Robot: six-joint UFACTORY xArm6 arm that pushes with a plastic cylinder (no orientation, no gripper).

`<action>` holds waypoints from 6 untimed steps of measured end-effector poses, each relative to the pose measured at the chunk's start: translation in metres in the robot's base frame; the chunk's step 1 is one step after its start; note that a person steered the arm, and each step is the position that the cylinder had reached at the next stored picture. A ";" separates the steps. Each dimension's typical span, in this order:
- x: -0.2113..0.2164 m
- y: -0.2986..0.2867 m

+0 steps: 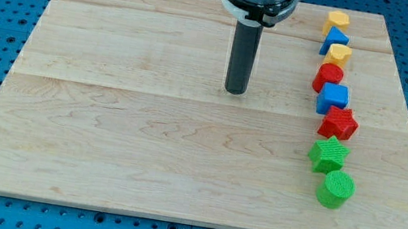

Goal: Push the blue cube left to the red circle

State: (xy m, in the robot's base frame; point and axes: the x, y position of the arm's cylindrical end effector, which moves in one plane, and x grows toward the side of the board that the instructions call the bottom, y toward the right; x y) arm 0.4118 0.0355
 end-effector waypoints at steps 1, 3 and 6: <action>0.000 0.000; 0.086 -0.025; 0.197 0.132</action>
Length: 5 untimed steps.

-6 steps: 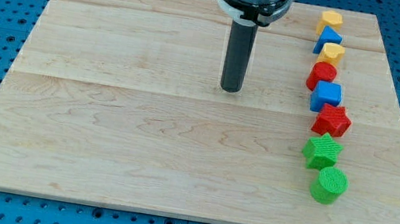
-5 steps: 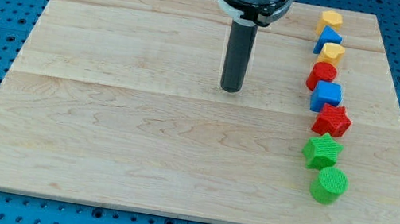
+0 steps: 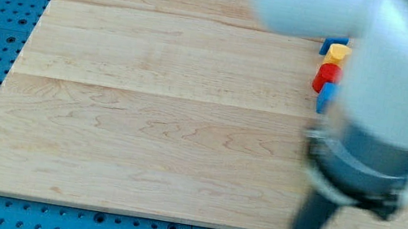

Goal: Push the blue cube left to the red circle

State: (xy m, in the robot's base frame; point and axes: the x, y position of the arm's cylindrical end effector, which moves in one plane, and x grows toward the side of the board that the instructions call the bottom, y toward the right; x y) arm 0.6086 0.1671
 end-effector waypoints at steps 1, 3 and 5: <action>-0.028 0.091; -0.190 0.032; -0.222 -0.124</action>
